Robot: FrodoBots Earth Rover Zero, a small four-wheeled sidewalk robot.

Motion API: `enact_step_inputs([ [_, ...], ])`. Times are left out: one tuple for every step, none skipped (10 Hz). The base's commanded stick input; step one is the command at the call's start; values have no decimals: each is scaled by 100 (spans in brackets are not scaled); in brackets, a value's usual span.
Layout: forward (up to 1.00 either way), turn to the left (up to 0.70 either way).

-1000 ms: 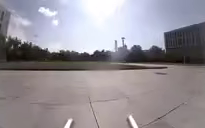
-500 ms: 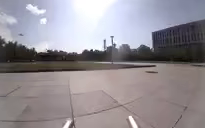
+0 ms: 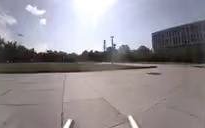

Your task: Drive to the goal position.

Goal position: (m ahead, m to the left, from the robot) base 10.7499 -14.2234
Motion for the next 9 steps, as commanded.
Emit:
enact_step_inputs([
  [70, 0],
  [70, 0],
  [70, 0],
  [70, 0],
  [70, -4],
  [70, -18],
  [70, -33],
  [70, -34],
  [70, -34],
])
